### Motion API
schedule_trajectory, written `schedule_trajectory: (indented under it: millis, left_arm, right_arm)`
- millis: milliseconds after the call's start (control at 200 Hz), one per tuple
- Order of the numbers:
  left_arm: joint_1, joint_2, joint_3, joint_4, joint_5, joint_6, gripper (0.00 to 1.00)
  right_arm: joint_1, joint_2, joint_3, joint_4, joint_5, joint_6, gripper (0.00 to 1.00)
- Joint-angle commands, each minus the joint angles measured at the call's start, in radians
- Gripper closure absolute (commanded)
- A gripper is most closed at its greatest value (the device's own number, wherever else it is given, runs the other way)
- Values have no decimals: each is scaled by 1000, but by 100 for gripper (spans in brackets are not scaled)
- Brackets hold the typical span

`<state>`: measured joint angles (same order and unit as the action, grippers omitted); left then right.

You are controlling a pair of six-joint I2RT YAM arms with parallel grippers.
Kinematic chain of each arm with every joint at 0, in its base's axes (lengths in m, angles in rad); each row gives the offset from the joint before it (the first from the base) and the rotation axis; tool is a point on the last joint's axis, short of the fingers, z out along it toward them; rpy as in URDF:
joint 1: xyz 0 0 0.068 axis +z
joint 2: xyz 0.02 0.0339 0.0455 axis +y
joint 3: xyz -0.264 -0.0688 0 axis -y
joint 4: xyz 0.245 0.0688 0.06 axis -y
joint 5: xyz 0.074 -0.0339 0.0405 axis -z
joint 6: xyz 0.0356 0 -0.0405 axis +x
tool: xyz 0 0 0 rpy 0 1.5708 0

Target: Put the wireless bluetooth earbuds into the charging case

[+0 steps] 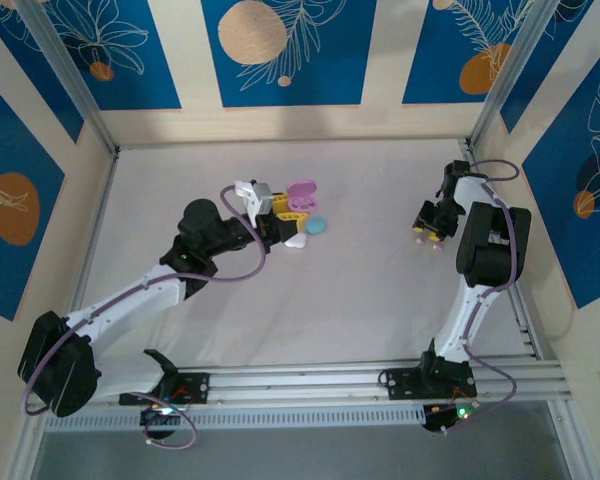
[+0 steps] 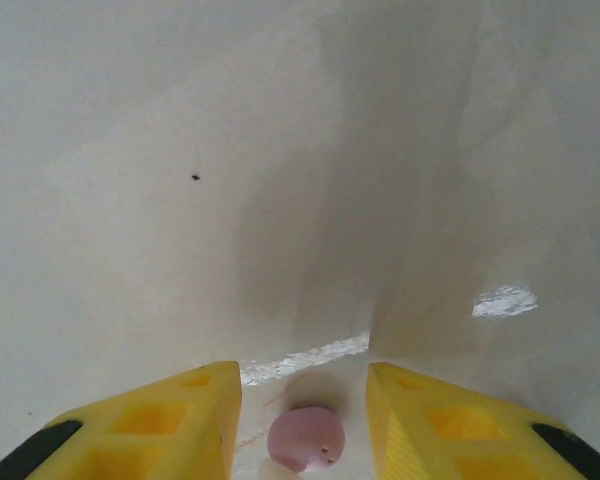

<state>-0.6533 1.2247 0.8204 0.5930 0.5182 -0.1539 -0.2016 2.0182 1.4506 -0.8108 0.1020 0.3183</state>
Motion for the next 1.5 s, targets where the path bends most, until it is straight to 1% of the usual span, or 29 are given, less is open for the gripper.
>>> schedule_trajectory:
  millis: [0,240,455,665,835,865,970,1120,1221,1286,1406,1496]
  left_arm:
    - [-11,-18,9,6,-4,16,73]
    - [-11,-26,7,-4,-4,14,73]
    - [-12,-34,3,-8,-10,17,73]
    - [-12,-37,5,-11,-15,19,73]
    - [-11,-43,6,-18,-23,23,73]
    - [-11,-46,5,-20,-27,24,73]
    - [-11,-57,4,-32,-38,28,73]
    - [-11,-77,2,-45,-56,40,73]
    - [-11,-90,3,-56,-69,50,73]
    - [-11,-101,0,-59,-81,54,73]
    - [-12,-119,-5,-62,-103,63,73]
    - [-11,-131,-10,-65,-113,65,73]
  right_arm:
    - [14,-2,-20,-42,26,5,61]
    - [34,-2,-46,-41,39,-5,64]
    - [63,-9,-61,-48,41,-34,68]
    - [135,-38,-82,-71,26,-97,71]
    - [217,-65,-115,-97,30,-114,71]
    - [237,-73,-126,-94,25,-127,74]
    - [313,-98,-147,-112,19,-150,74]
    - [469,-128,-170,-155,-13,-197,73]
    - [577,-135,-170,-206,1,-212,73]
    - [631,-141,-170,-225,22,-215,70]
    - [696,-166,-181,-215,29,-230,67]
    - [709,-189,-201,-181,17,-229,66]
